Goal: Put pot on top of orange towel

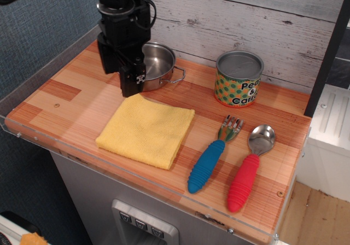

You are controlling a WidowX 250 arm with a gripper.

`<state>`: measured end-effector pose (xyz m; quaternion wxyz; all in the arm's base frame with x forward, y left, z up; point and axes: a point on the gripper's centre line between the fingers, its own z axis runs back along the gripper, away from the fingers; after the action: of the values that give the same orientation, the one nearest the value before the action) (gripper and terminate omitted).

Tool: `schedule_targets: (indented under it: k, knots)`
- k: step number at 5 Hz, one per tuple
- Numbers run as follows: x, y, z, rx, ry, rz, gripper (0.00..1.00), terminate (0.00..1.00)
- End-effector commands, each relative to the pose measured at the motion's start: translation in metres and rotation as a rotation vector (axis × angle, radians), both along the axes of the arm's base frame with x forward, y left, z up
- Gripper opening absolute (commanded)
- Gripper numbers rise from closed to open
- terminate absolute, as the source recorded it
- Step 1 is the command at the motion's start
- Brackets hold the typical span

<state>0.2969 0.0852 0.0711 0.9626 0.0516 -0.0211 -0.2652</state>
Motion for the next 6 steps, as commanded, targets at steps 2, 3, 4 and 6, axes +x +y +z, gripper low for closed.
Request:
schedule_targets:
  k: [2, 3, 4, 6]
  knots:
    - [0.052, 0.020, -0.013, 0.001, -0.012, -0.240, 1.00, 0.00]
    - [0.060, 0.016, -0.018, -0.002, -0.004, -0.258, 1.00, 0.00]
    - [0.065, 0.011, -0.022, 0.006, 0.000, -0.269, 1.00, 0.00]
    - [0.074, 0.009, -0.032, 0.047, -0.044, -0.294, 1.00, 0.00]
